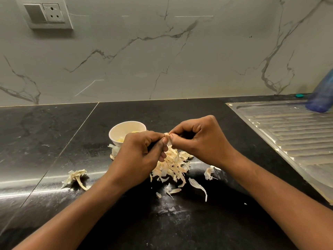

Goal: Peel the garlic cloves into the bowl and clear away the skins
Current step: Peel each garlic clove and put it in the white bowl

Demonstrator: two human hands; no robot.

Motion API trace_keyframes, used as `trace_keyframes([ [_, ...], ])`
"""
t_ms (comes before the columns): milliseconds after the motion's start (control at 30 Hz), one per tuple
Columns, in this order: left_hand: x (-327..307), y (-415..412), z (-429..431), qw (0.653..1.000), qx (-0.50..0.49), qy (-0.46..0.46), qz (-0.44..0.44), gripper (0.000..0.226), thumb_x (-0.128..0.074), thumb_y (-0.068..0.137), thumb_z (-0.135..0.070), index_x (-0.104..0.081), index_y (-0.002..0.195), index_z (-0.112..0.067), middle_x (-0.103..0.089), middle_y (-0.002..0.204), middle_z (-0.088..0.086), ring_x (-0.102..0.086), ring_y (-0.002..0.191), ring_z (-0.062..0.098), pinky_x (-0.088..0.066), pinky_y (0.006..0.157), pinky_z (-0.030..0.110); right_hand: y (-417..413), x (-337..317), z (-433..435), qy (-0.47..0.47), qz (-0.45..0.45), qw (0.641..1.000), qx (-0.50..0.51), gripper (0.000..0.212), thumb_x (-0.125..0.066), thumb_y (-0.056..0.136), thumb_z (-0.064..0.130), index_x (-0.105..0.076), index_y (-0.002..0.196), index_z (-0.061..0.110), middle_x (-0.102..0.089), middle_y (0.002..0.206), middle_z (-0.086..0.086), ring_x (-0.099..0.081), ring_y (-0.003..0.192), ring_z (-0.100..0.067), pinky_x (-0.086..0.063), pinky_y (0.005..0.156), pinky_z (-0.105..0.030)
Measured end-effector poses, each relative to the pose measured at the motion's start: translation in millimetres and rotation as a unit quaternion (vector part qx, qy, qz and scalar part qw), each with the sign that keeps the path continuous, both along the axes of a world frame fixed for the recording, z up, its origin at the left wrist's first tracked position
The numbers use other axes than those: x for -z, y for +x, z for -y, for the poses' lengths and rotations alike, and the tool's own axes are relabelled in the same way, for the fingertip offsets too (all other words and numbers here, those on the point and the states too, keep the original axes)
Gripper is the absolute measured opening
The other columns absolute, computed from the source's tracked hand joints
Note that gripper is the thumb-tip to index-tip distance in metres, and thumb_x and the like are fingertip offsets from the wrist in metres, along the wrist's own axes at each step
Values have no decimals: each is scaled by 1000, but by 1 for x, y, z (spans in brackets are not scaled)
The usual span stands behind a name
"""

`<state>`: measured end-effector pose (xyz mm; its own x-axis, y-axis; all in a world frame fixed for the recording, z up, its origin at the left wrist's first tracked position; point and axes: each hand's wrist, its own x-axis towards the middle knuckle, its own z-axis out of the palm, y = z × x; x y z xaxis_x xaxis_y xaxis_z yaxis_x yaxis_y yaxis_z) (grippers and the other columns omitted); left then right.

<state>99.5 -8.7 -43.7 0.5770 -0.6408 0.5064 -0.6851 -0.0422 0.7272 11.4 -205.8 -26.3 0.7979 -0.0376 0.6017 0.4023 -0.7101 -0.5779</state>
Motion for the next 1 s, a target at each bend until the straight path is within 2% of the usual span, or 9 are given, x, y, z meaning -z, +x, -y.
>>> trace_keyframes([
  [300,-3,4,0,999,16,-2,-32,18,-61,104,-12,-79,106,-11,-75,79,2,-75,71,21,-66,70,38,-2,-5,7,81,-65,994,-47,15,-81,95,14,-83,105,4,-82,87,-4,-80,77,-24,-67,71,-51],
  [633,-3,1,-1,1000,23,4,-18,18,-62,104,-11,-80,104,-10,-75,77,-1,-76,70,21,-66,69,37,-3,-4,1,73,-34,996,-22,8,-83,92,10,-83,95,2,-80,79,-4,-79,68,-23,-67,64,-47],
  [867,-5,8,-2,998,45,6,-45,19,-62,104,-13,-79,102,-8,-75,79,5,-75,71,26,-66,71,44,-4,-9,9,117,-96,986,-67,16,-80,93,10,-81,104,-1,-81,87,-10,-80,76,-28,-68,73,-42],
  [1000,-3,5,-3,998,50,18,-35,18,-63,103,-15,-79,101,-9,-76,80,1,-76,73,25,-66,71,40,-5,-11,11,110,-102,986,-75,16,-80,91,9,-81,101,-2,-81,86,-9,-80,75,-27,-68,71,-39],
])
